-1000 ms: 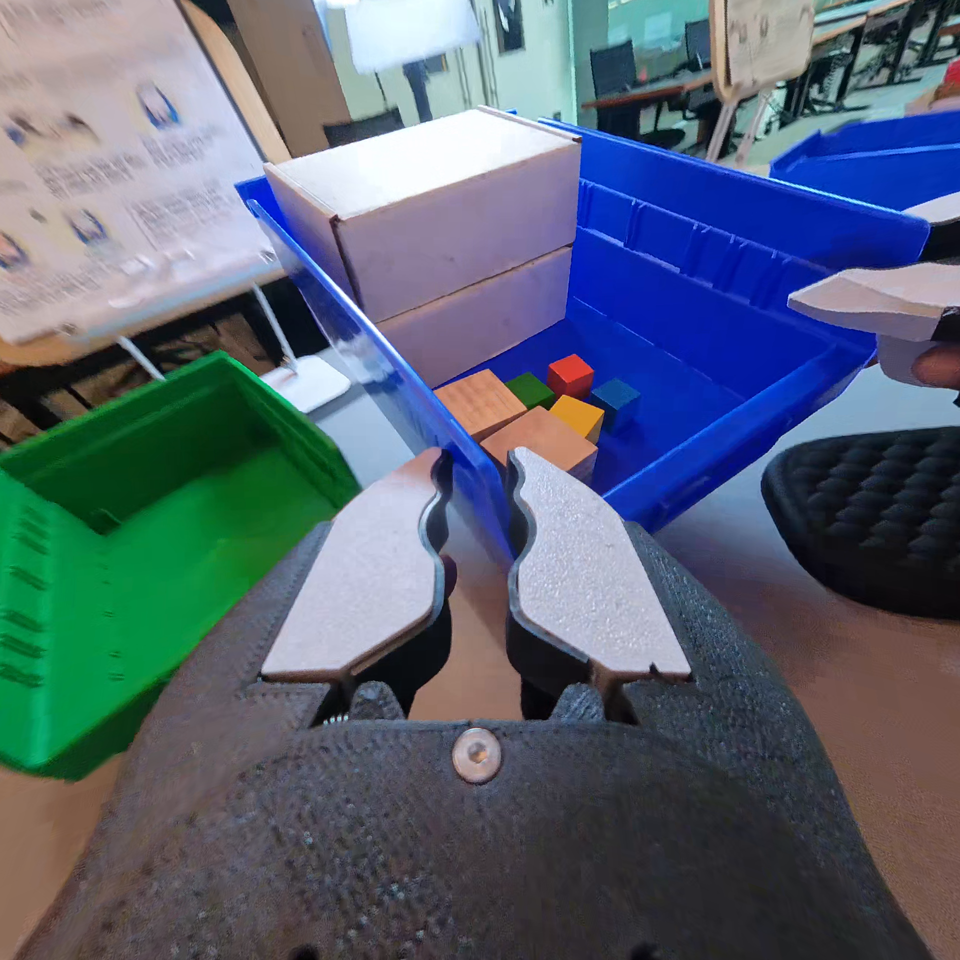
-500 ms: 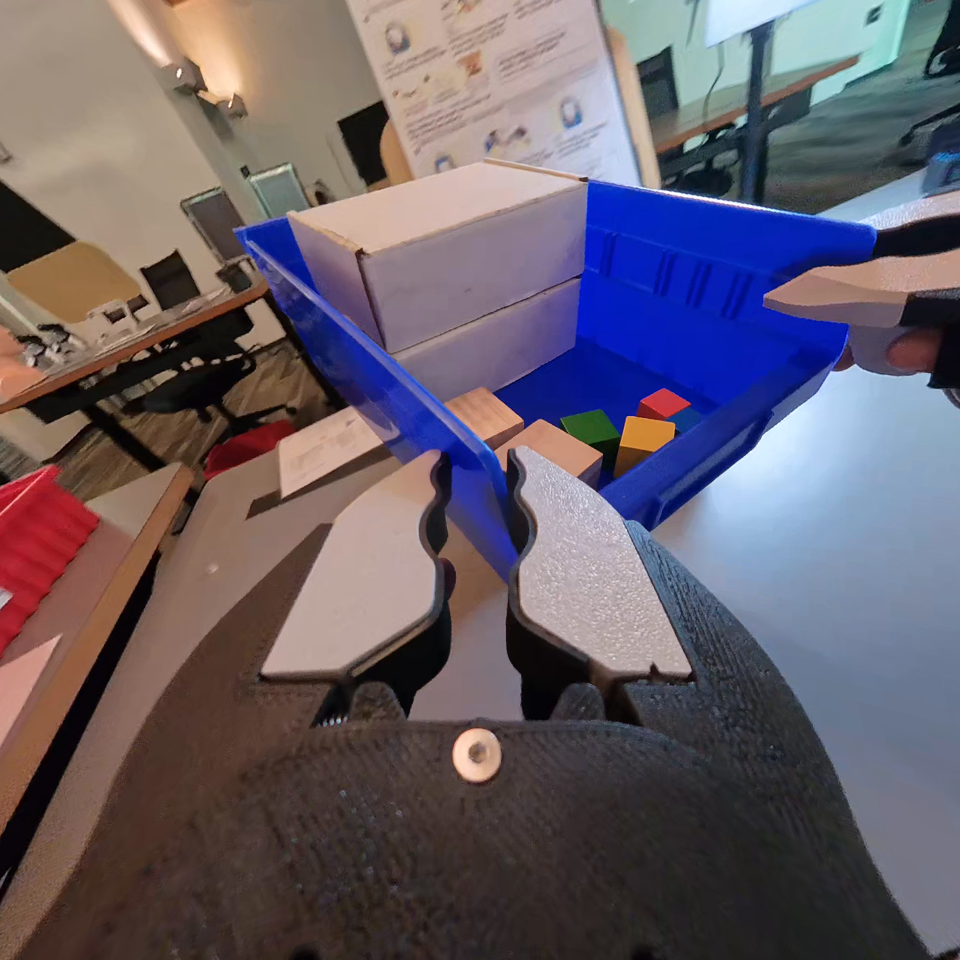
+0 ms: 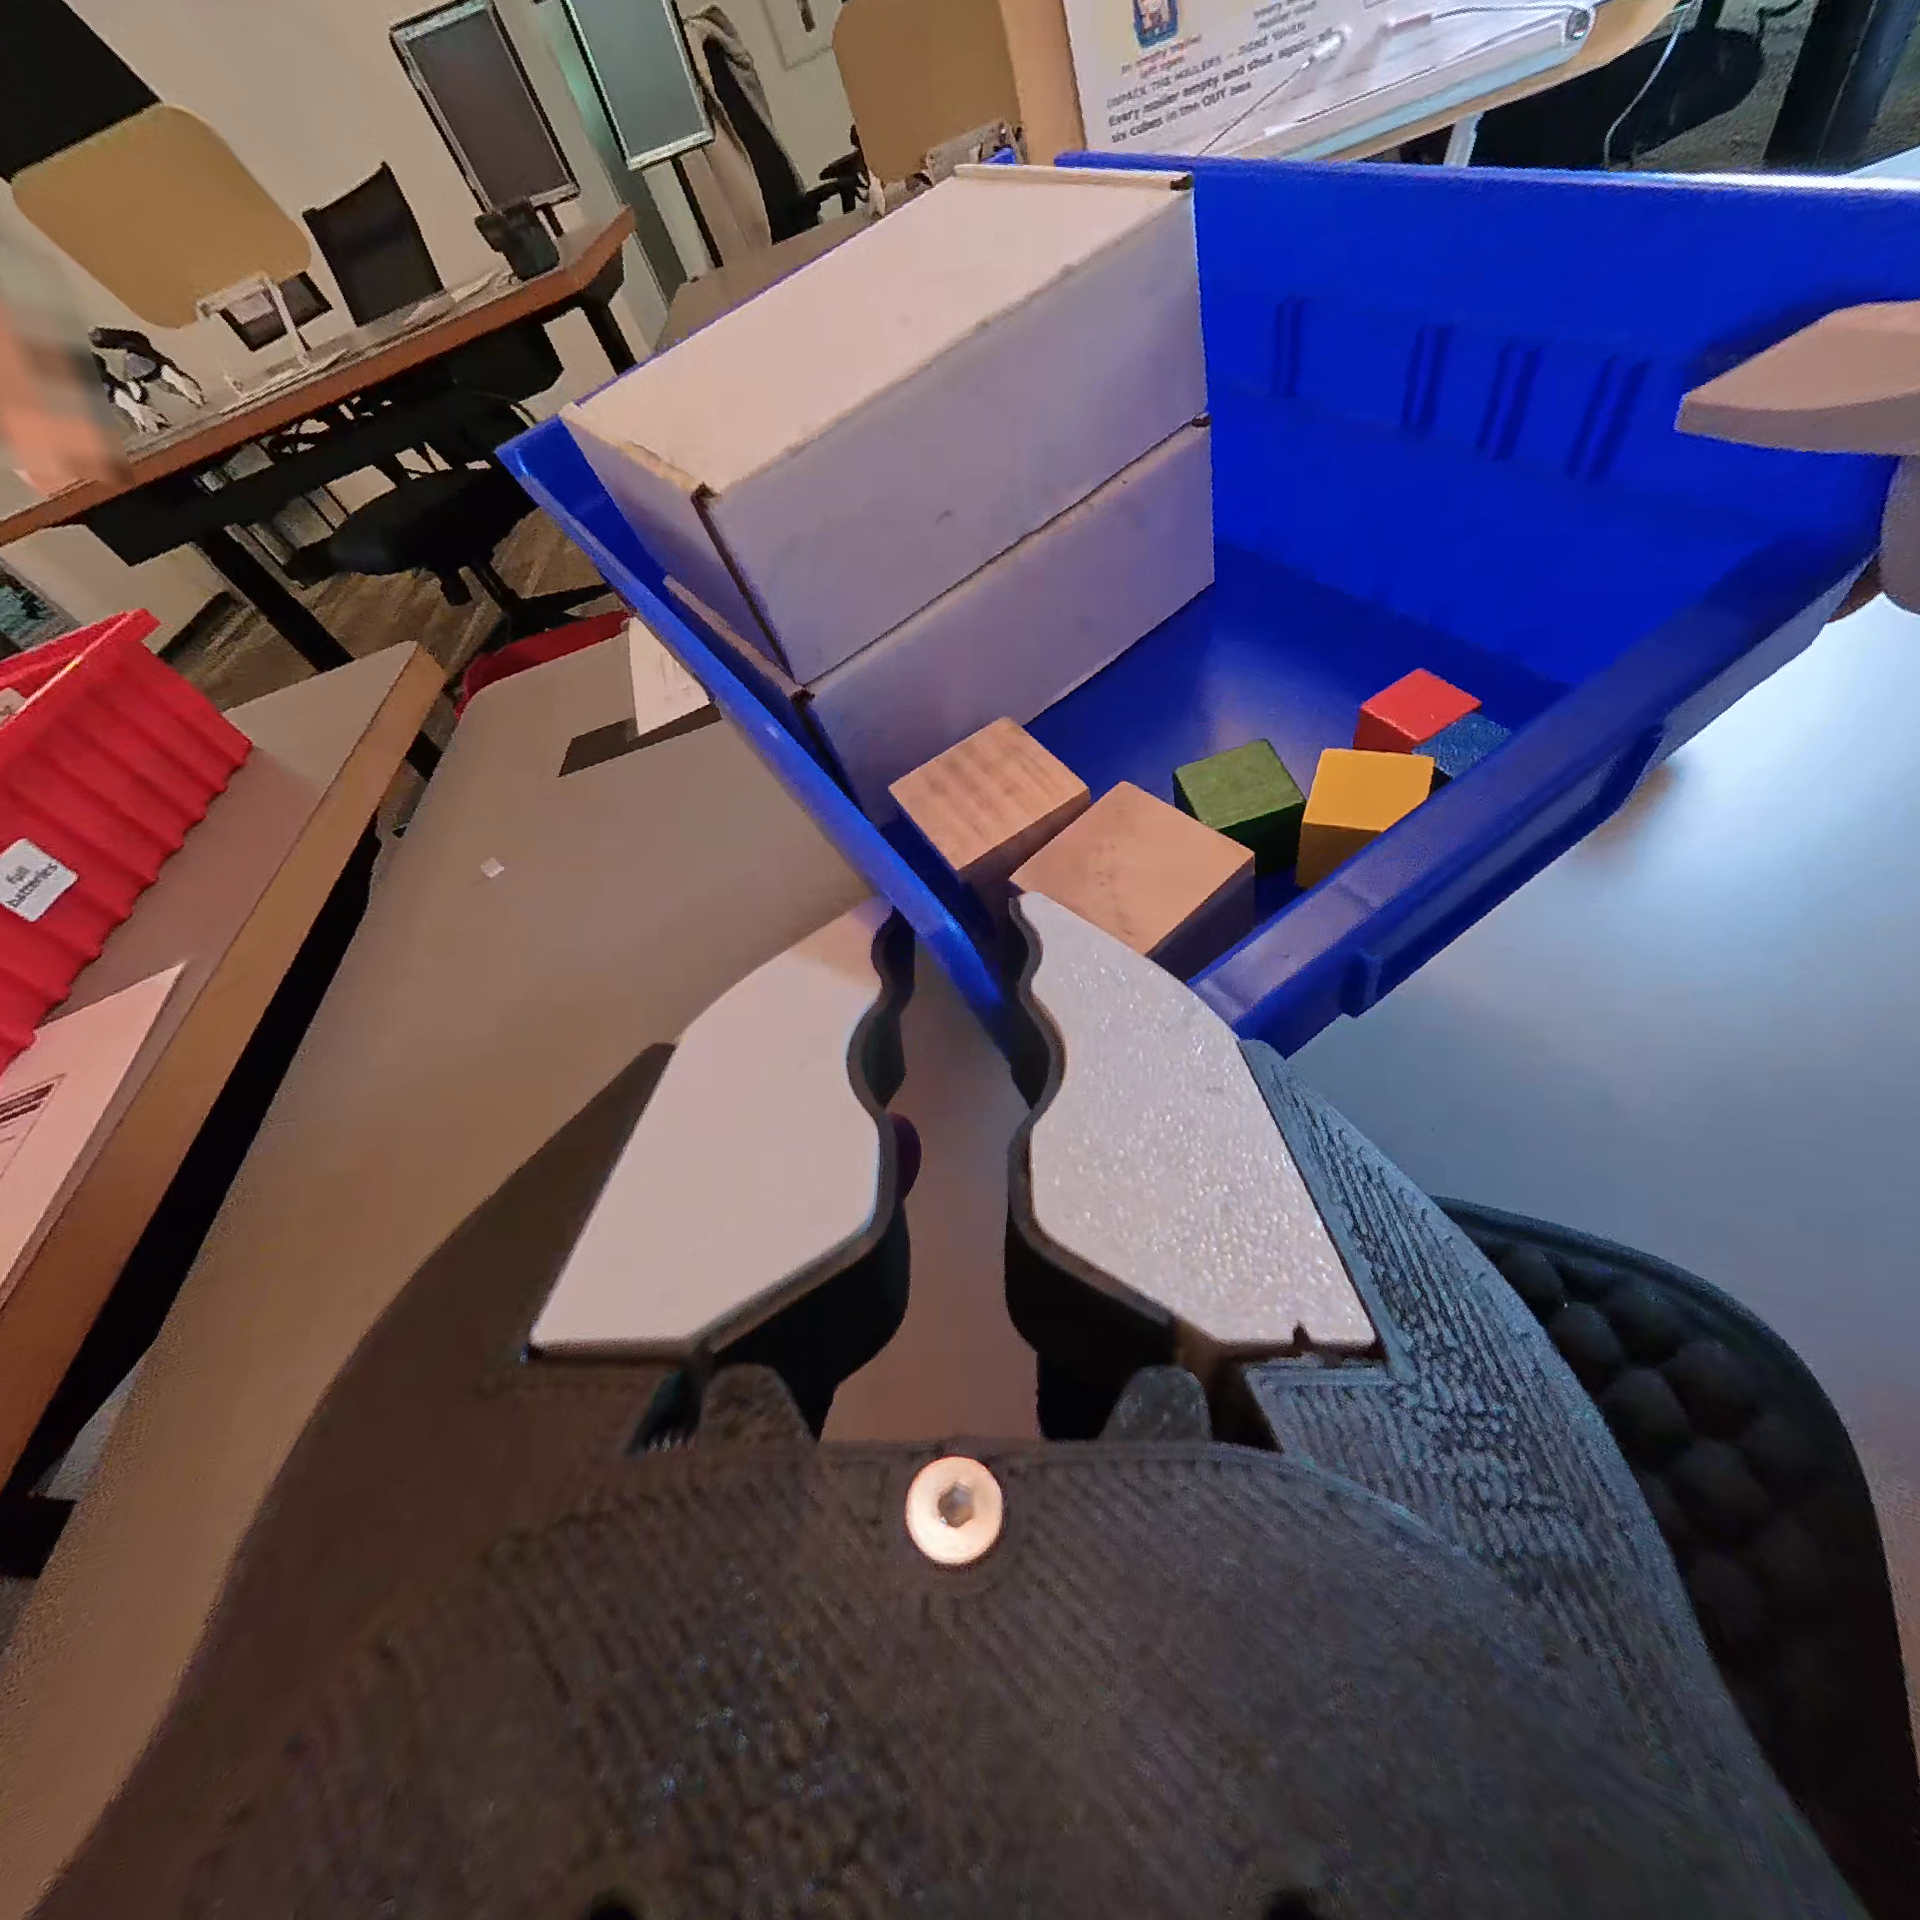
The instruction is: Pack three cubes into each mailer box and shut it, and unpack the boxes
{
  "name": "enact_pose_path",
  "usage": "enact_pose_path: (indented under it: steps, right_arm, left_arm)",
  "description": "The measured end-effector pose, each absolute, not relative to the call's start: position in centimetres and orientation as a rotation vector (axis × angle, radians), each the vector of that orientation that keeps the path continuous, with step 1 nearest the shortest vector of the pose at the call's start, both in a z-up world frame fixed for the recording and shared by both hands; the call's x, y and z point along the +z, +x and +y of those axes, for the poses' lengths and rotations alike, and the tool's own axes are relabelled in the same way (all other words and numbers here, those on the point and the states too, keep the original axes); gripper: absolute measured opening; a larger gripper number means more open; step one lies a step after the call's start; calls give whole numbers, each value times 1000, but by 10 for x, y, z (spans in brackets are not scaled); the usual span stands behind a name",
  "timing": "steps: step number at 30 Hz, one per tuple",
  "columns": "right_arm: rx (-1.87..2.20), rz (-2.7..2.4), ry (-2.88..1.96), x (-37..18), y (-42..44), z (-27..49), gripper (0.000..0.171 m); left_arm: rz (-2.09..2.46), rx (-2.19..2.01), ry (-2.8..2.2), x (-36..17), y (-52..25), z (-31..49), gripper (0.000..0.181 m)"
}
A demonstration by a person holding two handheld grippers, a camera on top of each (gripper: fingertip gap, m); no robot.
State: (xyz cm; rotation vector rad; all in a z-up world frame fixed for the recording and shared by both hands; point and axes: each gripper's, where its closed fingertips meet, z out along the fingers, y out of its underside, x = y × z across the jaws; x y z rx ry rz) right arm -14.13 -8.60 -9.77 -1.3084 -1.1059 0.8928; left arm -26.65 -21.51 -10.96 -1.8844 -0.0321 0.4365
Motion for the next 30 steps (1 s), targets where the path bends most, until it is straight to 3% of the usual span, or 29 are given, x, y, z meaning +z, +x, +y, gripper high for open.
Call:
enact_pose_path:
  steps: [13,22,30]
  right_arm:
    - [914,-1178,-1282,-111,-174,-101,13]
    - [755,-1228,-1487,-177,-152,-78,15]
    - [613,-1125,-1609,-195,-74,-51,17]
  left_arm:
    - [-99,462,-1831,-90,-290,-238,16]
    - [-67,328,-1982,-169,-291,-188,14]
    - [146,268,-2010,-190,-236,-130,12]
